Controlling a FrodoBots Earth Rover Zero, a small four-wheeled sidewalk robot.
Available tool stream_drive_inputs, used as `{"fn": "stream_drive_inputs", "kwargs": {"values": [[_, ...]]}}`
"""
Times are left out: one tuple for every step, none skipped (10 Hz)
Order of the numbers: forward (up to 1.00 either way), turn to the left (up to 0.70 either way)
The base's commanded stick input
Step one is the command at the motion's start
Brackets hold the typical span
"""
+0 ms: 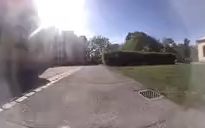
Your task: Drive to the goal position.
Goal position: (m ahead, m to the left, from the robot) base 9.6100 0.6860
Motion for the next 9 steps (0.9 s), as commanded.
{"fn": "stream_drive_inputs", "kwargs": {"values": [[1.0,0.0],[1.0,0.0],[1.0,0.0],[1.0,0.0],[1.0,0.0],[1.0,0.14],[1.0,0.31],[1.0,0.39],[1.0,0.03]]}}
